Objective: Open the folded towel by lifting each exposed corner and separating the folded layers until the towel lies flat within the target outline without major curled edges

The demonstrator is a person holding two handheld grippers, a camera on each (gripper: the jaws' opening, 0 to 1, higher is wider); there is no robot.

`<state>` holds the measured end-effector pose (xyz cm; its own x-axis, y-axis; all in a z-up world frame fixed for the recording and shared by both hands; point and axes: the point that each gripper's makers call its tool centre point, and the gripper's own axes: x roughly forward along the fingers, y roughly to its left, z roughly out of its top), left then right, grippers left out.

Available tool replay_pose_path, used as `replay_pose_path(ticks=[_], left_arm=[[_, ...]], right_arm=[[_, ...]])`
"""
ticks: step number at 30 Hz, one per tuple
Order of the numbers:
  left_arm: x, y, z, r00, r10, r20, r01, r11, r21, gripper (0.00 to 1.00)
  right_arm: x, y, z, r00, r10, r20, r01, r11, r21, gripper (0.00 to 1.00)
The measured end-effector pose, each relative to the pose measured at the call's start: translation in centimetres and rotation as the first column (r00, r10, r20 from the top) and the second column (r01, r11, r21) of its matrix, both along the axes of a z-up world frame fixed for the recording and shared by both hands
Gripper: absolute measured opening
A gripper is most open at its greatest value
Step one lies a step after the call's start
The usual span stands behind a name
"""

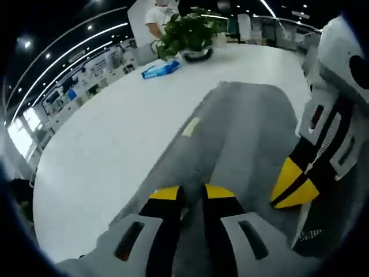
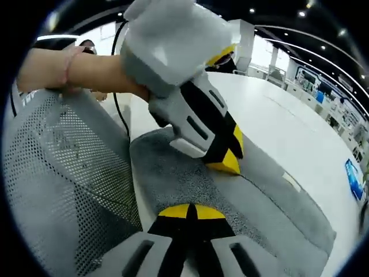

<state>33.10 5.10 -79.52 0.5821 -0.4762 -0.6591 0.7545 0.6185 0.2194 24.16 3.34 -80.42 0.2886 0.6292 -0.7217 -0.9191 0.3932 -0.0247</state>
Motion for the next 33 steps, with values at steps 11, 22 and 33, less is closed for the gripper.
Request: replay_pose_path(ticks=[11,22,33], left_arm=[[-0.1,-0.4,-0.3,0.997,-0.020,0.069,0.006,0.980,0.200,0.05],[-0.8,0.0,-0.3,0.999,0.047,0.015,-0.049,0.977,0.207,0.02],[-2.5,-0.8,-0.4,0.995,0.036,-0.090,-0.026,0.993,0.113,0.02]], right_arm=[[1.5,-2.1,-0.2,0.993,-0.117,-0.033,0.116,0.993,-0.030,0.00],[4.4,-5.8,-0.1,0.958,-0.284,-0.042,0.283,0.959,-0.024,0.00],[5.5,-7.4,-0.1,0.948,-0.317,0.017,0.318,0.946,-0.062,0.00]])
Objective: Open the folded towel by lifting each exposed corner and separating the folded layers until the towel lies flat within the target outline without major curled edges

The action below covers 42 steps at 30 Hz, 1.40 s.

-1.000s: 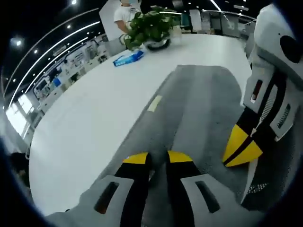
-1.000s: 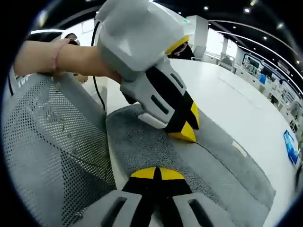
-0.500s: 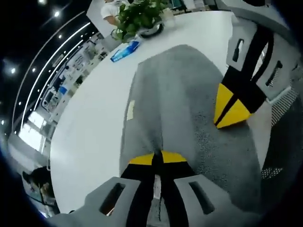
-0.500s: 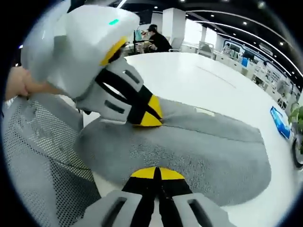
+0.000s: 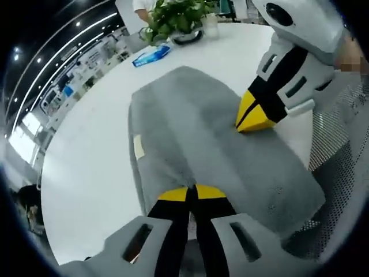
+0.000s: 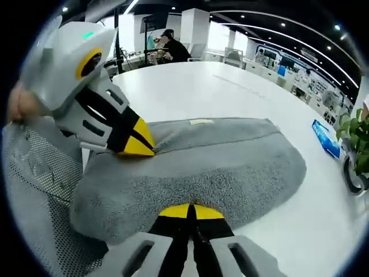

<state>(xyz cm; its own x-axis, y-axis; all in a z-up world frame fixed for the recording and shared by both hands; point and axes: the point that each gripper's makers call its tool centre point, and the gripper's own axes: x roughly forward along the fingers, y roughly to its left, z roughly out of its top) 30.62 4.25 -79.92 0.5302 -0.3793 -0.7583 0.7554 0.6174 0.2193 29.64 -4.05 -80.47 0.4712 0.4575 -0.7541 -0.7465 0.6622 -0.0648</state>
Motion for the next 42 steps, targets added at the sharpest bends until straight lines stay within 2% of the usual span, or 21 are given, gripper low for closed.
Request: replay_pose_path(ticks=[3,10,17,21,23,25,27,29,30,33,35,36,38,41,42], left_arm=[[-0.4,-0.5,0.0,0.999,0.008,-0.049,-0.012,0.998,-0.069,0.02],[-1.6,-1.8,0.0,0.994,-0.034,-0.101,0.020,0.990,-0.136,0.02],[-2.3,-2.7,0.1,0.990,-0.076,-0.121,0.053,0.981,-0.188,0.01],[-2.2,-2.5,0.1,0.987,-0.064,-0.147,0.028,0.972,-0.233,0.02],[-2.1,-2.2,0.5,0.986,-0.067,-0.151,0.025,0.965,-0.261,0.02],[-1.4,-1.7,1.0,0.990,-0.032,-0.137,-0.006,0.964,-0.268,0.04],[0.5,-0.7,1.8,0.999,0.022,-0.035,-0.030,0.967,-0.252,0.05],[1.5,0.5,2.1,0.997,0.078,-0.006,-0.077,0.968,-0.240,0.05],[1.9,1.5,1.8,0.990,0.143,-0.021,-0.144,0.961,-0.235,0.06],[2.4,3.2,1.1,0.976,0.213,-0.040,-0.217,0.955,-0.201,0.06],[2.3,3.1,0.9,0.973,0.223,-0.068,-0.232,0.947,-0.224,0.06],[2.0,2.5,0.9,0.969,0.223,-0.109,-0.244,0.934,-0.261,0.06],[1.7,2.2,0.6,0.965,0.225,-0.138,-0.255,0.929,-0.268,0.06],[1.6,2.1,0.5,0.976,0.197,-0.096,-0.216,0.946,-0.244,0.05],[1.6,2.1,0.5,0.974,0.202,-0.099,-0.221,0.944,-0.246,0.04]], right_arm=[[0.4,-0.6,0.0,1.000,-0.010,0.018,0.010,1.000,-0.018,0.00],[1.3,-1.7,-0.1,0.998,-0.031,0.059,0.035,0.998,-0.053,0.00],[1.9,-2.3,0.0,0.994,-0.020,0.109,0.030,0.995,-0.093,0.00],[1.9,-2.3,0.0,0.994,-0.018,0.111,0.028,0.995,-0.091,0.00],[1.8,-2.2,0.1,0.995,-0.055,0.080,0.059,0.997,-0.045,0.00],[1.7,-1.8,0.9,0.994,-0.107,0.038,0.105,0.994,0.043,0.00],[1.9,-0.6,2.3,0.991,-0.127,0.030,0.121,0.980,0.160,0.01],[2.0,-0.1,2.9,0.990,-0.139,0.020,0.132,0.969,0.209,0.03],[1.8,0.1,2.9,0.993,-0.117,0.020,0.110,0.972,0.208,0.03],[1.5,0.4,2.3,0.996,-0.090,0.026,0.085,0.981,0.175,0.04],[1.3,0.7,2.1,0.997,-0.073,0.027,0.068,0.985,0.160,0.04],[1.2,0.8,2.1,0.997,-0.068,0.027,0.062,0.985,0.162,0.04],[1.1,1.0,2.1,0.998,-0.062,0.020,0.058,0.984,0.169,0.05],[0.9,1.6,2.4,0.999,-0.051,0.015,0.047,0.979,0.200,0.06],[0.8,1.7,2.4,0.999,-0.051,0.006,0.048,0.976,0.211,0.06]])
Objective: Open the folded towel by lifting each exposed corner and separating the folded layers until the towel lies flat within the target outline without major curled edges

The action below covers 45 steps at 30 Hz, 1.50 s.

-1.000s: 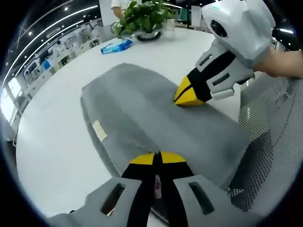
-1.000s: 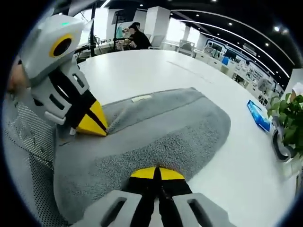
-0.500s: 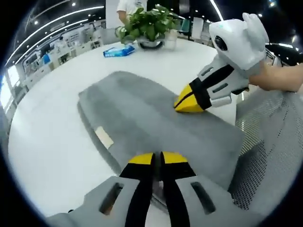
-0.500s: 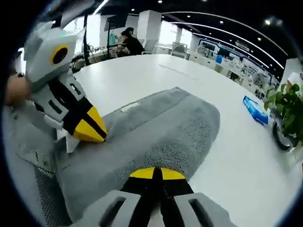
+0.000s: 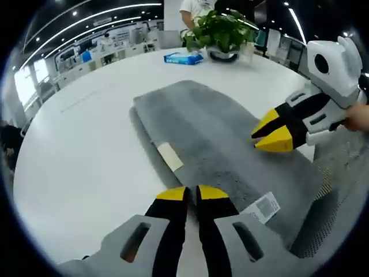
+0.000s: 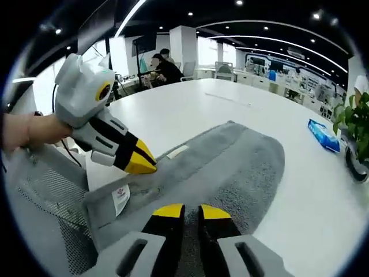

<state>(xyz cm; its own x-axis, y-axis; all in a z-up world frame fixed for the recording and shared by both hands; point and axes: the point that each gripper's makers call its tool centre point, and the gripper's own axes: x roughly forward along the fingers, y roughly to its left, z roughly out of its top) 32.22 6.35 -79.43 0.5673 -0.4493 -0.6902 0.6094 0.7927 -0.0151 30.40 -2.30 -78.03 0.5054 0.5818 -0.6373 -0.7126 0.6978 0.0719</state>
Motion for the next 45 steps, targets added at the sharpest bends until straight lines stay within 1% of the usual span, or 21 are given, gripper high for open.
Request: replay_pose_path(ticks=[3,6,9,13,15,20,21,24,26,27,28,29,31,33,34,35,38,39,40,43,45], left_arm=[[0.1,0.1,-0.1,1.000,-0.002,0.003,0.002,1.000,-0.001,0.01],[0.3,0.3,0.0,0.999,0.032,-0.026,-0.033,0.999,-0.035,0.01],[0.3,0.3,0.4,0.999,0.029,-0.017,-0.030,0.999,-0.041,0.00],[0.4,-1.1,2.0,0.997,-0.034,0.069,0.037,0.998,-0.046,0.00],[0.2,-2.3,3.0,0.986,-0.102,0.130,0.108,0.993,-0.040,0.00],[-0.8,-4.6,3.5,0.953,-0.229,0.198,0.231,0.973,0.015,0.00],[-1.1,-5.3,3.6,0.937,-0.271,0.220,0.272,0.962,0.027,0.00],[-2.0,-6.6,3.2,0.906,-0.353,0.233,0.342,0.936,0.086,0.00],[-2.5,-7.2,2.7,0.881,-0.410,0.238,0.384,0.911,0.149,0.00],[-2.6,-7.4,2.4,0.875,-0.425,0.232,0.395,0.903,0.168,0.00],[-2.8,-7.7,2.1,0.858,-0.455,0.239,0.413,0.887,0.206,0.00],[-2.8,-7.9,2.0,0.848,-0.470,0.246,0.420,0.878,0.227,0.00],[-3.2,-8.5,1.8,0.804,-0.536,0.259,0.459,0.835,0.304,0.00],[-3.5,-8.7,1.3,0.767,-0.588,0.257,0.477,0.790,0.386,0.00],[-3.7,-9.0,1.1,0.734,-0.626,0.264,0.491,0.757,0.431,0.00],[-3.9,-9.0,0.9,0.726,-0.637,0.261,0.495,0.746,0.445,0.00],[-4.0,-9.1,0.5,0.672,-0.695,0.256,0.509,0.684,0.523,0.01],[-4.0,-9.2,0.5,0.663,-0.702,0.260,0.512,0.678,0.527,0.01],[-4.0,-9.2,0.5,0.662,-0.702,0.263,0.510,0.679,0.528,0.01],[-4.0,-9.1,0.6,0.655,-0.707,0.268,0.515,0.676,0.527,0.01],[-4.0,-9.1,0.7,0.653,-0.707,0.271,0.518,0.678,0.522,0.01]], right_arm=[[0.0,0.1,0.1,1.000,-0.008,-0.014,0.009,1.000,0.018,0.06],[0.1,0.0,0.2,1.000,-0.019,-0.016,0.020,0.999,0.027,0.06],[0.2,-0.2,0.4,0.999,-0.033,-0.021,0.034,0.999,0.041,0.06],[0.3,0.1,0.9,0.998,-0.050,-0.043,0.054,0.994,0.098,0.06],[0.3,0.2,1.1,0.997,-0.060,-0.056,0.066,0.990,0.124,0.06],[0.6,0.4,1.7,0.991,-0.096,-0.090,0.112,0.974,0.197,0.06],[0.7,0.4,1.8,0.988,-0.109,-0.108,0.131,0.966,0.224,0.06],[0.9,0.4,2.0,0.981,-0.133,-0.143,0.167,0.950,0.265,0.06],[0.9,0.4,1.9,0.978,-0.138,-0.158,0.177,0.945,0.274,0.06],[0.8,0.4,1.9,0.977,-0.138,-0.160,0.179,0.945,0.275,0.06],[0.8,0.5,1.8,0.976,-0.140,-0.165,0.182,0.943,0.279,0.06],[0.8,0.6,1.8,0.975,-0.142,-0.169,0.186,0.942,0.281,0.06],[0.7,0.7,1.7,0.972,-0.143,-0.185,0.192,0.939,0.286,0.06],[0.7,0.9,1.2,0.971,-0.144,-0.191,0.193,0.943,0.270,0.06],[0.7,0.8,0.9,0.971,-0.147,-0.191,0.193,0.948,0.254,0.06],[0.8,0.8,0.6,0.970,-0.150,-0.192,0.194,0.951,0.241,0.06],[0.7,0.7,0.1,0.968,-0.157,-0.195,0.198,0.958,0.209,0.06],[0.9,0.3,-0.4,0.968,-0.171,-0.184,0.203,0.964,0.171,0.06],[0.9,0.0,-0.6,0.970,-0.170,-0.176,0.196,0.969,0.147,0.06],[1.0,0.0,-0.6,0.971,-0.172,-0.166,0.196,0.970,0.146,0.08],[1.0,0.3,-0.8,0.972,-0.160,-0.172,0.186,0.971,0.147,0.06]])
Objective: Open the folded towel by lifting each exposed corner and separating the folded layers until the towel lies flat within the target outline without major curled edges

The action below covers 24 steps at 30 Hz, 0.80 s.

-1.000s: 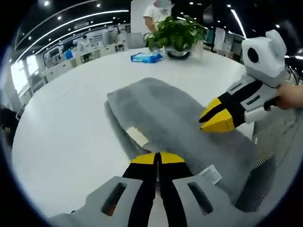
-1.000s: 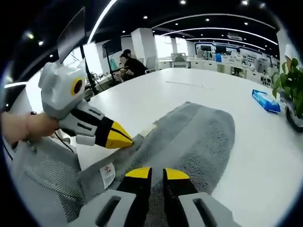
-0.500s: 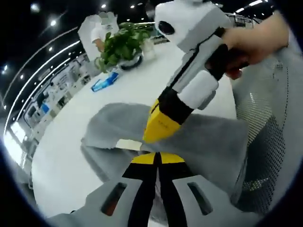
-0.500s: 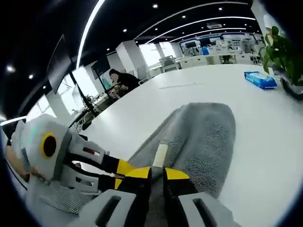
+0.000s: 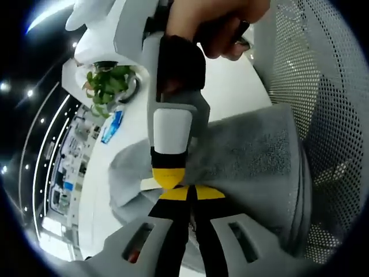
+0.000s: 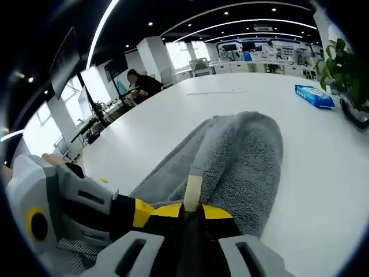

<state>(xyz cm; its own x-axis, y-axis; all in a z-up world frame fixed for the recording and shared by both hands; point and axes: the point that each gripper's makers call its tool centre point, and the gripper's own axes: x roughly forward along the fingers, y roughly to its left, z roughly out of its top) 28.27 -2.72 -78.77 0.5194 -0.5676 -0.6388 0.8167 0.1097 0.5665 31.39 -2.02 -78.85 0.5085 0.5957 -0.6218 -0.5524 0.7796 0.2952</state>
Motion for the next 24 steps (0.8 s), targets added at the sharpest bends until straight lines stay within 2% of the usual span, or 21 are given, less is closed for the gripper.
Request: replay_pose_path(ticks=[3,5,6,7,8,9,10,11,12,13,14,16,17,18,19,20,21,22,24], left_arm=[[0.0,0.1,0.2,1.000,-0.001,-0.006,0.001,1.000,-0.013,0.01],[0.1,0.1,1.3,1.000,0.028,-0.013,-0.029,0.997,-0.073,0.01],[0.5,0.1,2.3,0.998,0.060,-0.005,-0.061,0.991,-0.121,0.01],[1.3,0.5,3.8,0.991,0.132,-0.025,-0.134,0.971,-0.196,0.00],[1.9,0.7,4.8,0.985,0.169,-0.036,-0.172,0.951,-0.256,0.00],[3.0,1.5,5.7,0.969,0.233,-0.082,-0.247,0.911,-0.330,0.00],[3.7,2.3,5.8,0.949,0.286,-0.135,-0.316,0.878,-0.359,0.00],[4.7,4.2,4.9,0.901,0.376,-0.215,-0.431,0.831,-0.352,0.00],[5.4,5.5,4.1,0.869,0.426,-0.252,-0.492,0.804,-0.335,0.00],[5.8,6.7,3.2,0.846,0.461,-0.267,-0.528,0.793,-0.303,0.00],[6.2,8.0,1.8,0.816,0.496,-0.298,-0.568,0.783,-0.254,0.00],[5.5,8.2,0.2,0.767,0.494,-0.410,-0.610,0.760,-0.224,0.00],[5.3,7.9,-0.3,0.751,0.482,-0.452,-0.618,0.754,-0.222,0.00],[5.0,7.7,-1.0,0.719,0.479,-0.503,-0.643,0.733,-0.220,0.00],[5.0,8.0,-1.4,0.722,0.498,-0.481,-0.641,0.743,-0.192,0.00],[5.4,7.9,-1.5,0.760,0.492,-0.424,-0.607,0.770,-0.196,0.00],[5.6,7.6,-1.1,0.784,0.477,-0.397,-0.585,0.783,-0.212,0.00],[5.5,7.8,-1.2,0.789,0.483,-0.379,-0.578,0.793,-0.193,0.00],[5.3,7.7,-1.2,0.816,0.466,-0.343,-0.546,0.816,-0.189,0.00]], right_arm=[[-0.1,-0.1,-0.3,0.999,0.030,0.018,-0.029,0.999,-0.042,0.03],[-0.1,-0.3,-0.2,1.000,0.022,0.011,-0.022,0.999,-0.028,0.01],[-0.1,-0.4,0.0,1.000,-0.007,-0.013,0.007,1.000,0.012,0.01],[-0.1,-0.5,0.1,0.999,-0.024,-0.027,0.025,0.999,0.032,0.01],[0.1,-0.8,0.2,0.998,-0.041,-0.040,0.043,0.998,0.051,0.01],[0.1,-0.9,0.2,0.997,-0.055,-0.050,0.058,0.996,0.066,0.00],[0.2,-1.0,0.2,0.996,-0.066,-0.060,0.070,0.995,0.077,0.00],[0.3,-1.3,0.2,0.995,-0.076,-0.067,0.082,0.993,0.086,0.00],[0.3,-1.4,0.2,0.994,-0.079,-0.070,0.085,0.993,0.087,0.00],[0.4,-1.6,0.1,0.994,-0.083,-0.070,0.089,0.992,0.084,0.00],[0.5,-1.7,0.2,0.994,-0.089,-0.069,0.095,0.992,0.085,0.00],[0.6,-2.1,0.6,0.993,-0.103,-0.063,0.108,0.990,0.090,0.00],[0.7,-2.3,0.6,0.992,-0.109,-0.060,0.114,0.989,0.090,0.00],[0.9,-2.7,0.7,0.991,-0.121,-0.058,0.126,0.988,0.086,0.00],[1.0,-3.0,0.7,0.990,-0.129,-0.056,0.133,0.988,0.083,0.00],[1.1,-3.5,0.7,0.988,-0.146,-0.059,0.151,0.985,0.082,0.00],[1.3,-3.9,0.8,0.986,-0.157,-0.060,0.162,0.983,0.086,0.00],[1.4,-4.2,0.8,0.984,-0.168,-0.058,0.173,0.981,0.083,0.00],[1.8,-5.6,0.9,0.979,-0.199,-0.034,0.200,0.979,0.045,0.00]])
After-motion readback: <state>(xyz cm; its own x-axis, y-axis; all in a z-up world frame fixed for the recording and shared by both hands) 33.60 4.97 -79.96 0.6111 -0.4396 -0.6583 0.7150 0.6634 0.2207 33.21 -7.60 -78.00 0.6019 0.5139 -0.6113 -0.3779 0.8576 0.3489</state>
